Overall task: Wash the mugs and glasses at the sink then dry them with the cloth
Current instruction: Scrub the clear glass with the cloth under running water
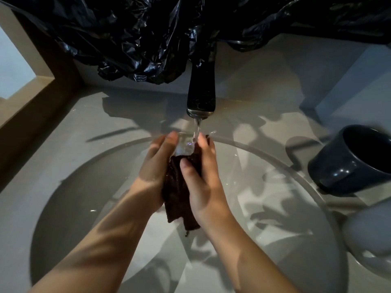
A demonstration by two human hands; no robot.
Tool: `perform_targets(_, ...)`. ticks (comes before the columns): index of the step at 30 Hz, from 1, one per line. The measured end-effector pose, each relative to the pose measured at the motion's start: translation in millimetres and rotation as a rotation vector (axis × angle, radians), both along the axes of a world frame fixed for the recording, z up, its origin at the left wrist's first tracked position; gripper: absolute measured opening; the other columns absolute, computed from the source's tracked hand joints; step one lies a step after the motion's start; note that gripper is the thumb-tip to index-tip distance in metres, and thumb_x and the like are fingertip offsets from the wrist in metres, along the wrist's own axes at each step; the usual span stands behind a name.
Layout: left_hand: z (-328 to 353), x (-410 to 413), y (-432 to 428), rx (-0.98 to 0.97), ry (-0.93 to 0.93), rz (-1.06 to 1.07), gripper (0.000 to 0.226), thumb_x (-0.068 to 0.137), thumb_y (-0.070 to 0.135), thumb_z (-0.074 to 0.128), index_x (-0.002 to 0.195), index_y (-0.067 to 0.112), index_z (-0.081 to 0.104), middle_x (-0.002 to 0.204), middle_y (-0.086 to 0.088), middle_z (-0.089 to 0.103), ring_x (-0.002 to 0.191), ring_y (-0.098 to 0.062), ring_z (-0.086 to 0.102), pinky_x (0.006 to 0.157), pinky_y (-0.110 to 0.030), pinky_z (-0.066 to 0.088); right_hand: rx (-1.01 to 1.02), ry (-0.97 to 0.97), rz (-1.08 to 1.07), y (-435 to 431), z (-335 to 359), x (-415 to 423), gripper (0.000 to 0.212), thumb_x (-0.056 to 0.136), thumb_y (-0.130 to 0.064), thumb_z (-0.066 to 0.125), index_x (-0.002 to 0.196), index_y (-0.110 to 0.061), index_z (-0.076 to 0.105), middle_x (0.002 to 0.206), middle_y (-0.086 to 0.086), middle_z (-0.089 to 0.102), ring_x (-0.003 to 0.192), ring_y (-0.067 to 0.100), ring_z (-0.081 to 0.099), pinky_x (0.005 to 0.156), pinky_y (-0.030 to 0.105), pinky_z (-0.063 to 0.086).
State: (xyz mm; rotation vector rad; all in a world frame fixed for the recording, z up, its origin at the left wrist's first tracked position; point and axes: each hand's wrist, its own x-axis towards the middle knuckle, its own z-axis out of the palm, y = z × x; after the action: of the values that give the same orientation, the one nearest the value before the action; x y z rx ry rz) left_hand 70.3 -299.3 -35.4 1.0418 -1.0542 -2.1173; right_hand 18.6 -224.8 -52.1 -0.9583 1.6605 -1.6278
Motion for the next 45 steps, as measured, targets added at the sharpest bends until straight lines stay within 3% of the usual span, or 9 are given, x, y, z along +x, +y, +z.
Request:
perform_targets(4,4,2,2,0.101,-0.037,-0.094,0.049,0.084,0.053,0.049,0.090,0.013,0.076,0.097,-0.013,0.073,0.085,-0.025,0.071,0.083,-0.035,0.053,-0.068,-0.124,-0.014,-6,4,-14,0.043,0.091,-0.038,0.051,0.125,-0.057,0.033,0.150,-0.013,0.032,0.135,-0.004,0.032,0.108,0.012,0.029)
perform_targets(8,7,-2,5,-0.071,-0.085,-0.056,0.068,0.069,0.054,0.059,0.121,0.010,0.057,0.109,-0.014,0.070,0.098,-0.025,0.069,0.086,-0.039,0.055,-0.013,-0.466,0.022,-6,7,-22,0.043,0.099,-0.034,0.040,0.140,-0.043,0.032,0.107,-0.017,0.057,0.093,-0.004,0.054,0.063,0.008,0.047)
perform_targets(14,-2,3,-4,0.004,0.028,0.057,0.074,0.075,0.050,0.067,0.125,-0.004,0.056,0.121,-0.028,0.061,0.107,-0.036,0.064,0.088,-0.040,0.055,0.007,0.116,0.011,0,0,2,0.042,0.086,-0.050,0.045,0.124,-0.056,0.028,0.146,-0.025,0.031,0.137,-0.011,0.022,0.112,0.013,0.017)
perform_targets(22,-5,1,-12,-0.148,-0.133,0.015,0.069,0.067,0.030,0.076,0.118,-0.009,0.051,0.081,-0.015,0.061,0.062,-0.022,0.060,0.047,-0.020,0.049,0.180,-0.970,-0.027,-7,1,-30,0.039,0.093,-0.045,0.048,0.089,-0.019,0.077,0.090,0.006,0.074,0.079,0.019,0.071,0.074,0.035,0.051)
perform_targets(25,-4,-1,-11,-0.101,-0.099,0.026,0.034,0.077,0.017,0.071,0.102,0.004,0.052,0.075,-0.009,0.061,0.055,-0.015,0.060,0.047,-0.021,0.050,0.158,-1.048,-0.035,-8,-1,-31,0.047,0.089,-0.050,0.049,0.106,-0.012,0.072,0.103,0.015,0.072,0.085,0.026,0.070,0.075,0.036,0.053)
perform_targets(28,-1,10,-18,-0.103,0.005,-0.104,0.061,0.054,0.005,0.080,0.100,0.029,0.048,0.075,-0.005,0.068,0.065,-0.020,0.065,0.055,-0.031,0.054,0.112,-1.051,-0.090,-9,-2,-35,0.057,0.084,-0.047,0.060,0.127,-0.010,0.055,0.102,0.016,0.068,0.086,0.033,0.068,0.067,0.038,0.056)
perform_targets(33,5,16,-16,-0.258,-0.221,-0.370,0.041,0.077,0.026,0.072,0.111,0.039,0.055,0.109,-0.011,0.060,0.091,-0.027,0.062,0.057,-0.031,0.056,0.184,-0.625,-0.214,-1,2,-39,0.023,0.087,-0.037,0.063,0.097,-0.018,0.055,0.090,0.009,0.065,0.084,0.028,0.066,0.061,0.036,0.056)
perform_targets(39,-1,12,-11,-0.016,-0.352,-0.306,0.037,0.088,0.046,0.050,0.098,0.014,0.065,0.076,-0.011,0.062,0.058,-0.024,0.059,0.041,-0.021,0.042,0.125,0.555,-0.092,6,-7,-32,0.037,0.075,-0.055,0.053,0.100,-0.029,0.062,0.112,-0.006,0.057,0.107,0.016,0.051,0.092,0.024,0.042)
perform_targets(45,-3,14,-15,-0.312,-0.300,-0.401,0.050,0.063,0.052,0.054,0.101,0.019,0.059,0.083,-0.012,0.063,0.059,-0.026,0.060,0.047,-0.023,0.039,0.087,-0.699,-0.011,5,10,-46,0.016,0.088,-0.022,0.053,0.080,-0.014,0.065,0.076,0.007,0.065,0.074,0.024,0.062,0.066,0.027,0.053)
